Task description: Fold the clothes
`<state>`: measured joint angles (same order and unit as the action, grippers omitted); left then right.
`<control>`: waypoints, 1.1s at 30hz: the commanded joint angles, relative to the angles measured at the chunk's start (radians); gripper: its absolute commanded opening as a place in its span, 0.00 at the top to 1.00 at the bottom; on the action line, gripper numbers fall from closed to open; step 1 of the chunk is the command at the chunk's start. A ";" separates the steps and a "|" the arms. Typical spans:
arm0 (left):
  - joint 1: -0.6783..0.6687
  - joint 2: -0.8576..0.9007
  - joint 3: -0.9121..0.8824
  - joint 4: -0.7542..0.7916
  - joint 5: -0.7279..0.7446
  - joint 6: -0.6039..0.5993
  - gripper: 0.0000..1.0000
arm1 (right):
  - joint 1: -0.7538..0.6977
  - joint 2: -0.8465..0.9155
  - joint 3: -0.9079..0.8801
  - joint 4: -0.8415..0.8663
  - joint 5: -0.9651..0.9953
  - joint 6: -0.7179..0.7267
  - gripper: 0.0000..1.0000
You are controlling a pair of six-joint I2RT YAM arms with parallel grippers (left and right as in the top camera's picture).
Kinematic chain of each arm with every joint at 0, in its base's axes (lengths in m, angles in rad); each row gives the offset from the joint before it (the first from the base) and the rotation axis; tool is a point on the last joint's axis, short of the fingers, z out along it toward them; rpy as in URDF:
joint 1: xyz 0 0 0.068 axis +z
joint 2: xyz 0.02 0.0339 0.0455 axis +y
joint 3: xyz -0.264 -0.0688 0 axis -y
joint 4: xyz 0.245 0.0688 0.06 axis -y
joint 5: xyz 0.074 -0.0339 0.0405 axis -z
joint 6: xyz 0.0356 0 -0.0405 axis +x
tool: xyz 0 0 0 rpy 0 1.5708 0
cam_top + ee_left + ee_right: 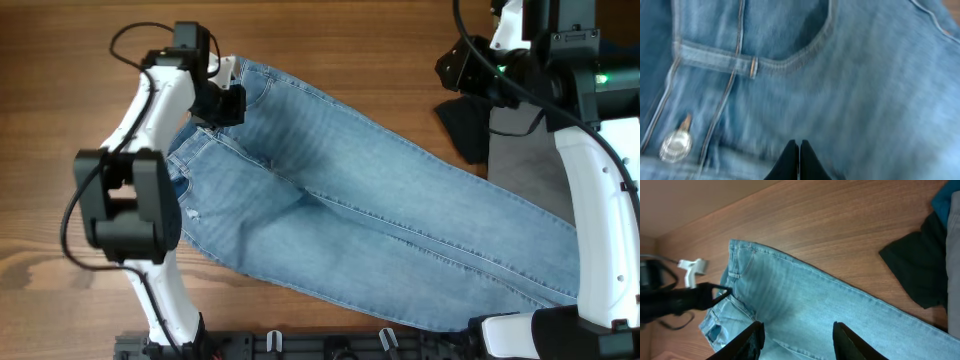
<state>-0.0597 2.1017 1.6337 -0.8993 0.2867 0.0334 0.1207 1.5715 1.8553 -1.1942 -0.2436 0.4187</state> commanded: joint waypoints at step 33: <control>0.740 -0.127 0.061 -0.013 -0.011 -0.115 0.85 | 0.003 0.235 0.001 -0.079 0.023 -0.084 0.58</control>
<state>0.7628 2.1155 1.6920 -0.8955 0.1898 -0.1505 0.1207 1.7092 1.8549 -1.2537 -0.1787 0.3641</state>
